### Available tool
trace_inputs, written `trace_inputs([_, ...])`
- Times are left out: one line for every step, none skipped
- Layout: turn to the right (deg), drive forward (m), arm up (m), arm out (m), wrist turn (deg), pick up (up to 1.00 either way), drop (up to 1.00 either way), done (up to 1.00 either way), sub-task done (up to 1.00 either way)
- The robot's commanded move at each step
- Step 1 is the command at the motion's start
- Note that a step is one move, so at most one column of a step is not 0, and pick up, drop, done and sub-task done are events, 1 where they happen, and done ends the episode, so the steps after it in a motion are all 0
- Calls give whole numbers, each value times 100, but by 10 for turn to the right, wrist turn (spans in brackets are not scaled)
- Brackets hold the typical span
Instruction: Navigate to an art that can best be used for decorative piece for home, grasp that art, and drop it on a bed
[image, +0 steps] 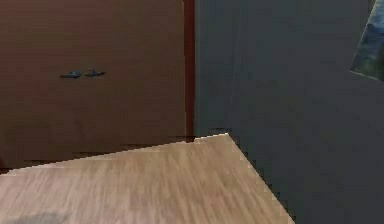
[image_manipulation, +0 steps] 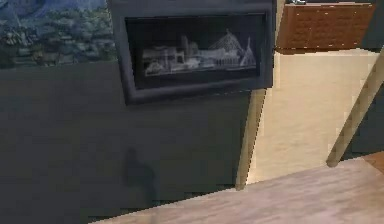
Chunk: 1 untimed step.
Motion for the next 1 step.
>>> trace_inputs([-390, 0, 0, 0, 0, 0, 0, 0, 0])
